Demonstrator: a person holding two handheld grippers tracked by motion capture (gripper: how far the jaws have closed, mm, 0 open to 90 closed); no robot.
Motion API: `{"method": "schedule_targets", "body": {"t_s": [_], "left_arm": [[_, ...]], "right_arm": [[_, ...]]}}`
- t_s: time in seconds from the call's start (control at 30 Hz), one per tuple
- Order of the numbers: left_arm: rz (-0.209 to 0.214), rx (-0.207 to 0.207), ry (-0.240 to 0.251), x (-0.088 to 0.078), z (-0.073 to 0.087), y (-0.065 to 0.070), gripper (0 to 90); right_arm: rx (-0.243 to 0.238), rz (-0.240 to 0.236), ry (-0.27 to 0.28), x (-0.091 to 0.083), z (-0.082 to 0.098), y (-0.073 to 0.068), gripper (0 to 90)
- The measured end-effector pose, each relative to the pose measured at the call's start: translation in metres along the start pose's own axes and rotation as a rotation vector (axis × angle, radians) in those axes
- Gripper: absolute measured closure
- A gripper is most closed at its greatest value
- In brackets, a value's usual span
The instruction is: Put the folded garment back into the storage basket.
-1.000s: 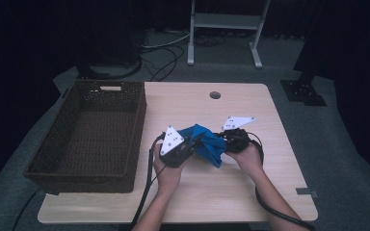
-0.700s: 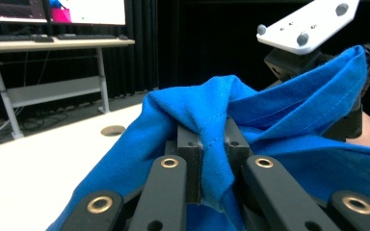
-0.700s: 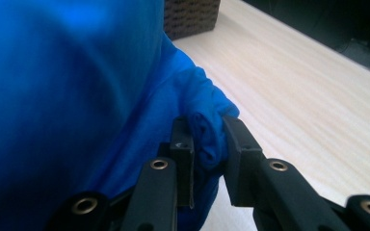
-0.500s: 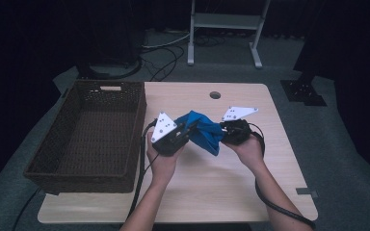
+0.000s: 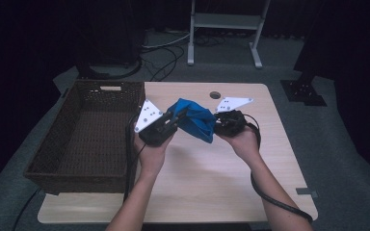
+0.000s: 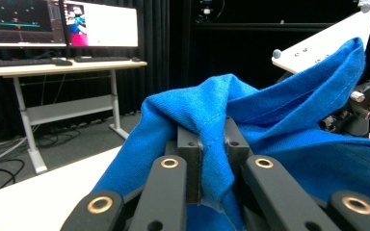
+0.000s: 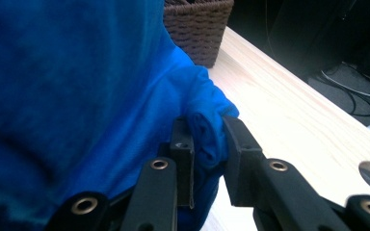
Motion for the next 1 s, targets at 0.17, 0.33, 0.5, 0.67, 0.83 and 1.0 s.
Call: {"method": "schedule_targets", "body": {"t_s": [0.17,0.33,0.5,0.67,0.83,1.0], "left_arm": [[-0.013,0.007,0.011,-0.011,-0.007,-0.009,82.9],[-0.02,0.007,0.022,-0.022,-0.01,-0.019,82.9],[-0.024,0.002,0.027,-0.03,-0.01,-0.027,82.9],[-0.029,-0.013,0.038,-0.042,-0.01,-0.041,82.9],[-0.035,-0.015,0.042,-0.05,-0.011,-0.049,82.9],[-0.043,-0.018,0.051,-0.064,-0.012,-0.061,82.9]], "right_arm": [[-0.011,-0.002,0.001,0.005,-0.013,-0.005,76.1],[-0.019,-0.003,0.004,0.01,-0.027,-0.011,76.1],[-0.031,-0.004,-0.001,0.017,-0.038,-0.016,76.1],[-0.032,-0.01,-0.002,0.025,-0.049,-0.02,76.1],[-0.04,-0.016,0.001,0.033,-0.06,-0.027,76.1],[-0.04,-0.024,0.004,0.04,-0.071,-0.033,76.1]]}}
Point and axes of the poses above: each handheld gripper's, and its own axes: x roughly forward along the jaws, z roughly out of its underside, y roughly to its right, the point moved 9 cm from there along x, roughly forward along the jaws, and after that the axes turned 10 degrees about -y, right-handed, at the moved point
